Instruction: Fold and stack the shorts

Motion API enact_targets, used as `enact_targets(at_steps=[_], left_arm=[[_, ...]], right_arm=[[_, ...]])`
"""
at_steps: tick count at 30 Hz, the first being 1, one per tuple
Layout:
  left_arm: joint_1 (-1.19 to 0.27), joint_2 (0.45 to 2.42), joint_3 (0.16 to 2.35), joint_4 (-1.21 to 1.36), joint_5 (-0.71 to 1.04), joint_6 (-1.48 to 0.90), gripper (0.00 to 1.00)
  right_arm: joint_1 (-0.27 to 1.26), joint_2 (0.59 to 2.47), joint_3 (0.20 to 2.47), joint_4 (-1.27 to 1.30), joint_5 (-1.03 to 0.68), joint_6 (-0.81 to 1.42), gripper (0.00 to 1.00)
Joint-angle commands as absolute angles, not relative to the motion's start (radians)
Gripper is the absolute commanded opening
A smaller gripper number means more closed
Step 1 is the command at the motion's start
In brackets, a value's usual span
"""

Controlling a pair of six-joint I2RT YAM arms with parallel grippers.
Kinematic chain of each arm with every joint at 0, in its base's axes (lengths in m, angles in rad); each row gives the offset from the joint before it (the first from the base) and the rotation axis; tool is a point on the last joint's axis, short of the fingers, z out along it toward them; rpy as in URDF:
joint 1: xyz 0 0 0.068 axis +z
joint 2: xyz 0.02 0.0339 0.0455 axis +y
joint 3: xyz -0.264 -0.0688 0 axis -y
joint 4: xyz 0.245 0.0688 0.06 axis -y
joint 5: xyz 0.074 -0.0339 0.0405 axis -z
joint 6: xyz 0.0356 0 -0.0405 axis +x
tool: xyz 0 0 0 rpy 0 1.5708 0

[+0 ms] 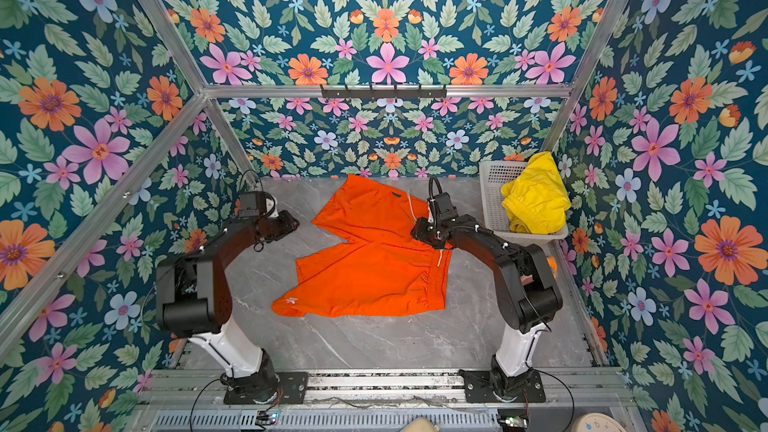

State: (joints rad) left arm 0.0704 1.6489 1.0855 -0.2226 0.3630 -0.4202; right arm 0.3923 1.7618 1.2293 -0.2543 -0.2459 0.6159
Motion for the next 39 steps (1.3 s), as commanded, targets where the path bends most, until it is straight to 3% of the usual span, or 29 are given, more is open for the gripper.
enact_targets(at_steps=[1, 8, 18, 32, 35, 39], left_arm=[[0.072, 1.518, 0.934, -0.243, 0.393, -0.463, 0.38], [0.072, 1.393, 0.753, -0.274, 0.43, -0.475, 0.38], [0.071, 1.485, 0.713, -0.192, 0.447, -0.465, 0.37], [0.072, 1.577, 0.724, -0.113, 0.45, -0.465, 0.26], [0.072, 1.587, 0.73, -0.1, 0.455, -0.461, 0.2], [0.072, 1.563, 0.784, -0.163, 0.45, -0.436, 0.01]], right_arm=[[0.437, 1.732, 1.217, -0.299, -0.274, 0.556, 0.51], [0.494, 1.691, 1.112, -0.282, -0.314, 0.558, 0.51], [0.496, 1.719, 1.03, -0.249, -0.307, 0.56, 0.51], [0.496, 1.741, 0.977, -0.226, -0.304, 0.56, 0.5], [0.495, 1.744, 0.964, -0.226, -0.3, 0.557, 0.5], [0.485, 1.734, 0.937, -0.226, -0.287, 0.542, 0.5]])
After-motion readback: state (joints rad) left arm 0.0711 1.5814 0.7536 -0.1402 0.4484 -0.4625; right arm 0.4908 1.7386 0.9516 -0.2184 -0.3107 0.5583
